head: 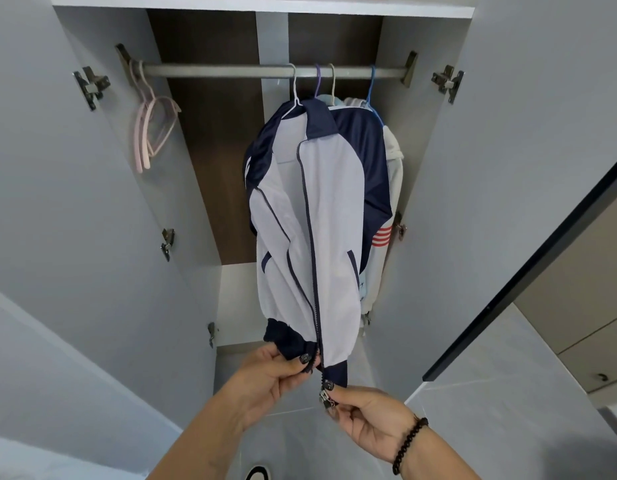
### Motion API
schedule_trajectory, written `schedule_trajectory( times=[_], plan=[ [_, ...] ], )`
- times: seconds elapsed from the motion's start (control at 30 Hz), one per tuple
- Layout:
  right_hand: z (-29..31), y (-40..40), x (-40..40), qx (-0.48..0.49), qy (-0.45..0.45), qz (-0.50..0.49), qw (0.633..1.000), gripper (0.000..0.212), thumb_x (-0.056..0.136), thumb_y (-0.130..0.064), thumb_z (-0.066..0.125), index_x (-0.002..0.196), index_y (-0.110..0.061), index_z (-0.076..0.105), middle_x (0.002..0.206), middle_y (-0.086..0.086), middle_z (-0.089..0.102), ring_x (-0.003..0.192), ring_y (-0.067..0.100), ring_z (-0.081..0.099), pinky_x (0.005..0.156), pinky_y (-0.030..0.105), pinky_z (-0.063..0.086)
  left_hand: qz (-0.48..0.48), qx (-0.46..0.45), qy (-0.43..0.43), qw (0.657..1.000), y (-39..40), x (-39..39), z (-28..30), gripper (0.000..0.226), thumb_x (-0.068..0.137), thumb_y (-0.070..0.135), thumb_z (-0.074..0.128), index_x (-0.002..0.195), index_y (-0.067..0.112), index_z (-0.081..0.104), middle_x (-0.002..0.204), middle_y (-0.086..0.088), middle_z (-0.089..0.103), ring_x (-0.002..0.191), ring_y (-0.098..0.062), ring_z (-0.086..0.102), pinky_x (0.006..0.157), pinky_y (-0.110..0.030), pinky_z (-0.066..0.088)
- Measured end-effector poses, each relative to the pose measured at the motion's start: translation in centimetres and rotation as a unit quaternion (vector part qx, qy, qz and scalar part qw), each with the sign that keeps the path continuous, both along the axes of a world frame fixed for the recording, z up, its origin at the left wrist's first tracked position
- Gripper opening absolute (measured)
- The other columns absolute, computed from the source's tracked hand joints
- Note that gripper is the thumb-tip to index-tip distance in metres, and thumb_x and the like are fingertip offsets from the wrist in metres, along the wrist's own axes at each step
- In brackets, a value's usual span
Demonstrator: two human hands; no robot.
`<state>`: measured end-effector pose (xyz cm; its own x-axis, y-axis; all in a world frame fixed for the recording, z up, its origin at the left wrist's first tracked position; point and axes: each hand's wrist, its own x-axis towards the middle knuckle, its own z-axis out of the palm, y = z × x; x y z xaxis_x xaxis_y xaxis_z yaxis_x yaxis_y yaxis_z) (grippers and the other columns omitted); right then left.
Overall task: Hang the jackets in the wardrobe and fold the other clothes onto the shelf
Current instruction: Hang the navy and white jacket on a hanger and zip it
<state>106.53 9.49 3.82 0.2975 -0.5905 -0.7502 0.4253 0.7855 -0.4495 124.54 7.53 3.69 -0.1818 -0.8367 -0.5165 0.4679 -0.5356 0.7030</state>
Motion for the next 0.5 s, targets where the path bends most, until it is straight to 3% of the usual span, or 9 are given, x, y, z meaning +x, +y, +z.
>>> schedule_trajectory(
  times=[0.1,0.17,0.33,0.5],
  plan=[
    [0.1,0.1,0.1,-0.015,0.025,-0.007,1.000,0.007,0.062,0.005,0.076,0.061,-0.002,0.074,0.063,0.013,0.063,0.046,0.012,0.050,0.040,0.018,0.043,-0.018,-0.013,-0.042,0.999,0.0,-0.2,0.3,0.034,0.066,-0.003,0.074,0.099,0.001,0.070,0.079,-0.010,0.072,0.062,-0.010,0.065,0.054,-0.018,0.052],
    [-0.1,0.0,0.3,-0.033,0.013,-0.051,0.998,0.013,0.072,0.008,0.070,0.063,0.000,0.073,0.063,0.014,0.063,0.045,0.011,0.050,0.039,0.016,0.043,-0.013,-0.021,-0.034,0.999,0.1,-0.6,0.5,0.031,0.062,0.001,0.076,0.092,0.005,0.073,0.074,-0.007,0.071,0.058,-0.007,0.062,0.052,-0.017,0.050],
    [0.1,0.3,0.7,-0.075,-0.039,-0.101,0.991,0.020,0.078,0.018,0.058,0.079,0.006,0.074,0.075,0.019,0.069,0.059,0.019,0.067,0.050,0.022,0.055,0.030,-0.032,-0.015,0.999,0.3,-1.7,0.8,0.037,0.059,0.004,0.078,0.095,0.005,0.071,0.081,-0.005,0.074,0.062,-0.005,0.066,0.052,-0.014,0.051],
    [-0.1,0.5,1.3,-0.081,-0.053,-0.126,0.987,0.016,0.080,0.013,0.059,0.089,0.005,0.070,0.074,0.018,0.068,0.057,0.015,0.066,0.051,0.020,0.055,0.074,-0.041,-0.004,0.996,0.5,-2.2,0.6,0.036,0.059,0.004,0.077,0.094,0.004,0.071,0.087,-0.007,0.075,0.066,-0.005,0.067,0.054,-0.014,0.052]
  ],
)
